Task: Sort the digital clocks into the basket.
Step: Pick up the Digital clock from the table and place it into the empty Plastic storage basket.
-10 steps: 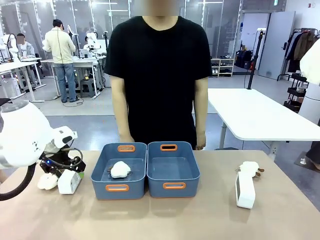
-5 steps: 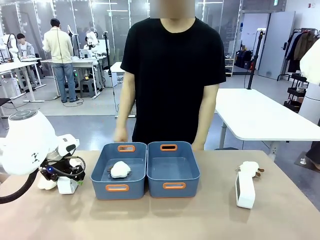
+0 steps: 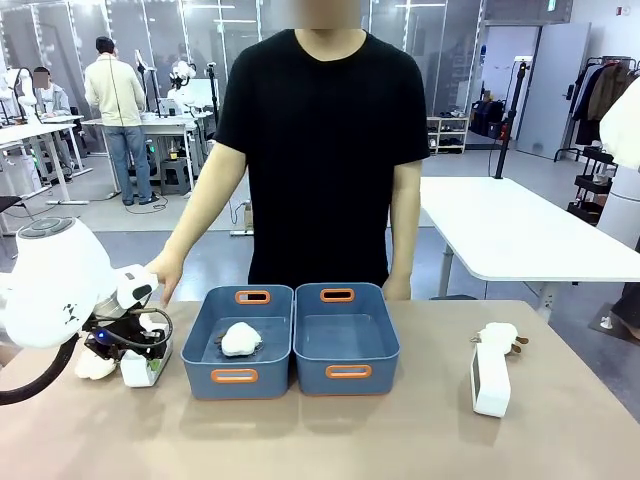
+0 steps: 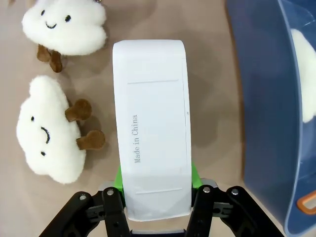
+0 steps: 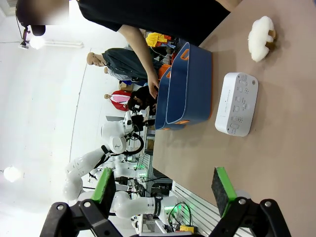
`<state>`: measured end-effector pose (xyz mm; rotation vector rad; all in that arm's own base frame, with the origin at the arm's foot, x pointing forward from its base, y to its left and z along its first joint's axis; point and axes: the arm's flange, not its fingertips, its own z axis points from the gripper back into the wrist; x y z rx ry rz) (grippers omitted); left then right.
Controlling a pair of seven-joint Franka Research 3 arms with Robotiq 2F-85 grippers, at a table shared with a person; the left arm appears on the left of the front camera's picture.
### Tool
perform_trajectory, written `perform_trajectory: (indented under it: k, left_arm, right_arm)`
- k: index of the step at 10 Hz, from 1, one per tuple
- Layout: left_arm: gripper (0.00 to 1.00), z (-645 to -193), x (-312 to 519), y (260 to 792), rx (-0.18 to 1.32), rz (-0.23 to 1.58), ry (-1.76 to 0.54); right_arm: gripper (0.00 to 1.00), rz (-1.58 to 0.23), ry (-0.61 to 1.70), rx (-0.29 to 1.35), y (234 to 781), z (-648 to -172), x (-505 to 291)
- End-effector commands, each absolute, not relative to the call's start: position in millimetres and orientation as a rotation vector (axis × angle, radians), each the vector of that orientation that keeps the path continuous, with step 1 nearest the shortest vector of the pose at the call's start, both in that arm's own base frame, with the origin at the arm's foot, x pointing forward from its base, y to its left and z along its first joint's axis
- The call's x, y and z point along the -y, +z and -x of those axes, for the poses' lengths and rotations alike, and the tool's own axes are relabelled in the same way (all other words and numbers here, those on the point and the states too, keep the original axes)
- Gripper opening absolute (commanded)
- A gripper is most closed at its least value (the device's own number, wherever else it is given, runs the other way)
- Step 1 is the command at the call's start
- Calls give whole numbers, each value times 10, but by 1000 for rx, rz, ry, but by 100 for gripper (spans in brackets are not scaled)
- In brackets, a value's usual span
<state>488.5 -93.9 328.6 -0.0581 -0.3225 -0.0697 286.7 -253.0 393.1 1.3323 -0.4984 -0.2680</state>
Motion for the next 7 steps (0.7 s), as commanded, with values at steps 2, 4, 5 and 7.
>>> perform_trajectory:
  k: [2,4,5,7]
  left_arm:
    - [1,-4885,939,3286,323,58,-70]
    - [1,-4885,939,3286,323,58,-70]
    - [1,-4885,939,3286,323,58,-70]
    - [1,-4885,939,3286,323,58,-70]
  right_arm:
    - [100,-1336,-264,501,3951,-2864,2529]
    - [100,-1336,-264,501,3951,-2864,2529]
    - [100,-1336,-264,501,3951,-2864,2529]
    - [100,-1336,-264,501,3951,-2864,2529]
